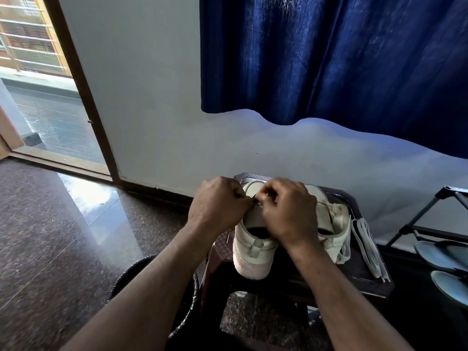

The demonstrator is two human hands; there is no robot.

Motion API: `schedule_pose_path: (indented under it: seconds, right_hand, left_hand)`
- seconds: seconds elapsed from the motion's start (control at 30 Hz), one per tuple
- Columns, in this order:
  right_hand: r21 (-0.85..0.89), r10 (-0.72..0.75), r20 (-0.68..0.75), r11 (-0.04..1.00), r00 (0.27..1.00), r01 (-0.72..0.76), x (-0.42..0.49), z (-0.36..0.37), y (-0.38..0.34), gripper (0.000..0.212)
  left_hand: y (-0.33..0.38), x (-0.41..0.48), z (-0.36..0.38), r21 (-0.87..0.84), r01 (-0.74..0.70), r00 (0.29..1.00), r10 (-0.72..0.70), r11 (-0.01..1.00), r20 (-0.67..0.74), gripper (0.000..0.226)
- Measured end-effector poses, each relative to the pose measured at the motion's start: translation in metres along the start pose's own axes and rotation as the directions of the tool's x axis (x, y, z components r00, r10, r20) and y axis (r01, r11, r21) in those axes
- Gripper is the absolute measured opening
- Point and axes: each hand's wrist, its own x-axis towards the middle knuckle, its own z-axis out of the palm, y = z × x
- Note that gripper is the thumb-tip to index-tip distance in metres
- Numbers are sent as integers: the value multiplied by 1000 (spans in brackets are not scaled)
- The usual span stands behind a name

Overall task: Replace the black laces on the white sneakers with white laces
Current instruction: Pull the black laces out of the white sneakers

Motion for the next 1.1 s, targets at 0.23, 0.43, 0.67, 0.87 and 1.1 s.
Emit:
schedule_pose_path:
  seconds: [0.23,0.43,0.67,0.87,1.1]
  right_hand:
    - [592,388,-13,745,921,-306,15,-25,-6,6]
    - [-22,52,236,999,970,-48,12,-22,-1,25]
    - [132,-32,-40,991,999,37,11,-17,8,7]
    - [869,449,51,420,892,-261,23,-45,-1,20]
    - [-77,-111,33,991,993,113,10,-17,14,15]
  left_hand:
    - [0,0,-7,-129,106,993,-98,986,62,9]
    - [0,2,-5,-215,178,983,-162,960,86,7]
    - [-3,5,-6,-249,212,975,-188,945,115,8]
    - [1,3,-4,-181,185,981,-172,966,87,6]
    - [1,4,-4,-191,189,980,-174,963,91,6]
